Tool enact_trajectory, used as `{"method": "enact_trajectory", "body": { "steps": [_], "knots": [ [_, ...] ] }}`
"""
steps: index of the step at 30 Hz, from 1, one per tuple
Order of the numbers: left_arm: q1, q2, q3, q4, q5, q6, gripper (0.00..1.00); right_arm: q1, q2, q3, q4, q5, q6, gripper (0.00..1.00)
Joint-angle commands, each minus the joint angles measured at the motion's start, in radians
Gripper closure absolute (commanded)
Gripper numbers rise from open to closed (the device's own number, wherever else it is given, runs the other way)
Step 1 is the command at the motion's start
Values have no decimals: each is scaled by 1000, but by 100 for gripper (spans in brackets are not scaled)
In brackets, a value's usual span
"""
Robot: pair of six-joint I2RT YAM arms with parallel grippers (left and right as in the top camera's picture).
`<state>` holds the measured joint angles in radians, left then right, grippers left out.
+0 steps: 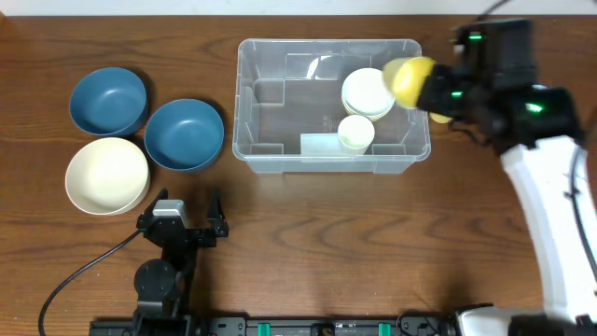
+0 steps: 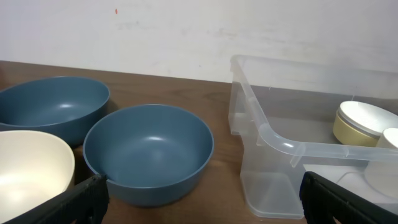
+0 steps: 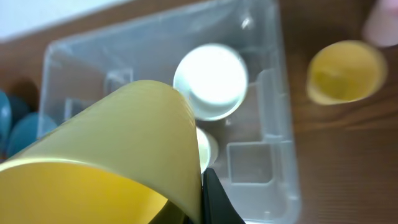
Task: Pack container
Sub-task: 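Carry the yellow cup into the bin and drop it into the white cup, then withdraw the right gripper and grasp the second yellow cup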
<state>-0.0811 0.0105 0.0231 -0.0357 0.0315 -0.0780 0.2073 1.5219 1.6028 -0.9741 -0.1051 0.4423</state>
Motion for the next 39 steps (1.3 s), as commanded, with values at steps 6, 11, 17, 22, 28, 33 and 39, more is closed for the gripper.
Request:
{"method": "enact_trajectory", "body": {
  "steps": [6, 11, 17, 22, 28, 33, 39],
  "knots": [
    [4, -5, -19, -35, -5, 5, 2, 116, 169, 5, -15, 49, 15, 99],
    [4, -5, -19, -35, -5, 5, 2, 148, 219, 5, -43, 49, 17, 99],
    [4, -5, -19, -35, -5, 5, 2, 160, 240, -2, -86, 51, 18, 99],
    [4, -5, -19, -35, -5, 5, 2, 160, 240, -22, -84, 80, 36, 98],
    [4, -5, -19, -35, -5, 5, 2, 159, 240, -63, -37, 82, 35, 82],
    [4, -5, -19, -35, -5, 5, 2, 159, 241, -76, -5, 83, 31, 44],
    [4, -5, -19, -35, -5, 5, 2, 155, 237, -43, 31, 78, -33, 40]
  ]
}}
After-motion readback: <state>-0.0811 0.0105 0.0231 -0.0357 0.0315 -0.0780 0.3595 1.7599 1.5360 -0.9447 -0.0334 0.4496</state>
